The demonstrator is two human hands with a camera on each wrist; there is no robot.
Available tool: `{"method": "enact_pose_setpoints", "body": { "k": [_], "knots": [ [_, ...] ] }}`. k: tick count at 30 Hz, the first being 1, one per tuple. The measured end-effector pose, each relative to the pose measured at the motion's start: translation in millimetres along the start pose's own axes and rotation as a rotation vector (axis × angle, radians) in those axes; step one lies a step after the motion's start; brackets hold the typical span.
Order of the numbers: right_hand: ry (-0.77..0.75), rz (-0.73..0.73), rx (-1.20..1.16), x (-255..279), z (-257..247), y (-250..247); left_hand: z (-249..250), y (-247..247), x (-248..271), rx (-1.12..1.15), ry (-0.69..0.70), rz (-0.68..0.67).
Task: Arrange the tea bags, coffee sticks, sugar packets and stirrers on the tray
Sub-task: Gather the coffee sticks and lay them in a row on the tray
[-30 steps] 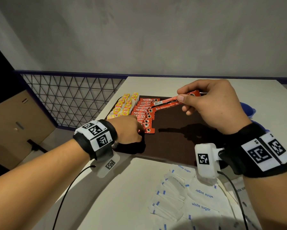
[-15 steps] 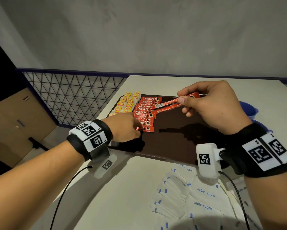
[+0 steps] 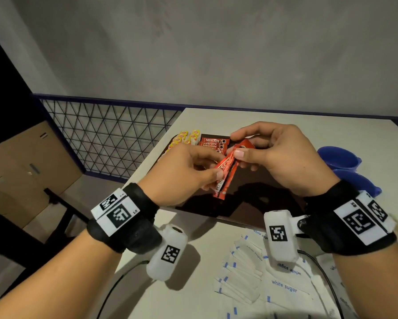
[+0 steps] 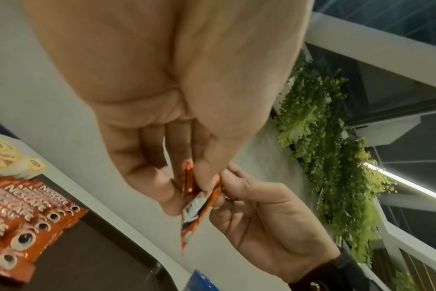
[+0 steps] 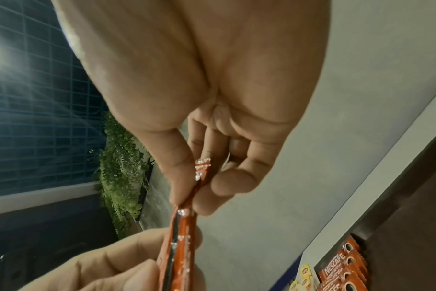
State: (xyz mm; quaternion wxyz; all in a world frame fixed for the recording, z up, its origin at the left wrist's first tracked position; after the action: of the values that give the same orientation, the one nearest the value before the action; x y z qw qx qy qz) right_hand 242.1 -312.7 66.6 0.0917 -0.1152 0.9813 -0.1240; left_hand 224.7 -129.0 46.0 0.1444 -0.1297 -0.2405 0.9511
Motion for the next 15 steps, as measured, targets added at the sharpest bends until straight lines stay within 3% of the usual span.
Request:
{"method": "enact_pose_setpoints", "body": {
  "k": [8, 15],
  "knots": [
    [0.044, 0.032, -0.046, 2, 2, -4, -9, 8, 15, 0.311, -0.124, 0.070],
    [0.011, 0.121, 0.129, -4, 7, -18, -14, -13, 14, 0.053, -0.147, 0.167]
  ]
}}
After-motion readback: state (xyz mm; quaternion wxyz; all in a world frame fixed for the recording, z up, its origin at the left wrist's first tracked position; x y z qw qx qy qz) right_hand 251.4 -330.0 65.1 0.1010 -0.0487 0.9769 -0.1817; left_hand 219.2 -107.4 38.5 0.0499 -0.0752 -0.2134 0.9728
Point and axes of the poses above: each hand's wrist, its own x-axis away from the middle knuckle, its own y-axis out of the palm, z = x × y, the point moved 6 cm from there along -x, towards the middle knuckle, and after that the axes turned 4 degrees about y, right-handed, at the moved point
